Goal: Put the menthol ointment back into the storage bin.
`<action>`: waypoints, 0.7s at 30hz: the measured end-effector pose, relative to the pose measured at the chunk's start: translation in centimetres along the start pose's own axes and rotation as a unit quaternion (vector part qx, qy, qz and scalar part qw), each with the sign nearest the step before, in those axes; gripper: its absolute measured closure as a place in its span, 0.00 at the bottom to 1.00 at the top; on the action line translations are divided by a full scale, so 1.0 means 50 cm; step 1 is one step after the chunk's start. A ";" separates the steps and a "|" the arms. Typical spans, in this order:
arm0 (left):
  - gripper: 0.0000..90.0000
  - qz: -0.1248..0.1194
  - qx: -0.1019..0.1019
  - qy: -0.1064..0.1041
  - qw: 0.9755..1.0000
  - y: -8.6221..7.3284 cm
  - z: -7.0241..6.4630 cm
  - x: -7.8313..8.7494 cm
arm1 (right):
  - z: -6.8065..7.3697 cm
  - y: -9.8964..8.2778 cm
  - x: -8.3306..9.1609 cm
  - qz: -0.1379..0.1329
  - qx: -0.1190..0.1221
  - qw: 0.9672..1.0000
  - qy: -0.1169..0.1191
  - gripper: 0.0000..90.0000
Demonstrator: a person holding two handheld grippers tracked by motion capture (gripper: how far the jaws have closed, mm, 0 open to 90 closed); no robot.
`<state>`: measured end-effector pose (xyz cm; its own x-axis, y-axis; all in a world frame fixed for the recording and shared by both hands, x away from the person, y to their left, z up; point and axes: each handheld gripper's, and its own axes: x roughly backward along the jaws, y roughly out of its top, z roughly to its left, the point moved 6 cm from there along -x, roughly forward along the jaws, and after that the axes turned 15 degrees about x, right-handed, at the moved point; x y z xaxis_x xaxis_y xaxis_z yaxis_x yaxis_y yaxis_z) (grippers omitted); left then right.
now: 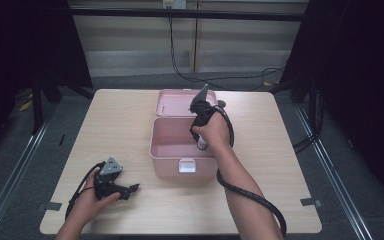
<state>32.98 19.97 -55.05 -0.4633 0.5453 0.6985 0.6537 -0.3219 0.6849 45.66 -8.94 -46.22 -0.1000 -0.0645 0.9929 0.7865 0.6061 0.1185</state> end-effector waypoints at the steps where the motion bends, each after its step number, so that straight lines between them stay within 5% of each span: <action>1: 0.10 0.000 -0.001 0.000 1.000 0.000 0.000 0.000 | -0.002 -0.001 0.004 -0.001 -0.001 1.000 -0.001 0.45; 12: 0.10 0.000 0.000 0.000 1.000 0.000 0.000 0.000 | -0.011 -0.017 0.033 -0.007 0.005 1.000 0.003 0.41; 21: 0.10 0.000 -0.001 0.001 1.000 0.000 0.000 0.000 | 0.029 -0.010 0.067 -0.031 0.063 0.997 0.019 0.36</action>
<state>32.98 19.98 -55.05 -0.4644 0.5439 0.6989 0.6530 -0.3229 0.6851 44.05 -8.29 -42.99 -0.1211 -0.1341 0.9835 0.6959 0.6951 0.1804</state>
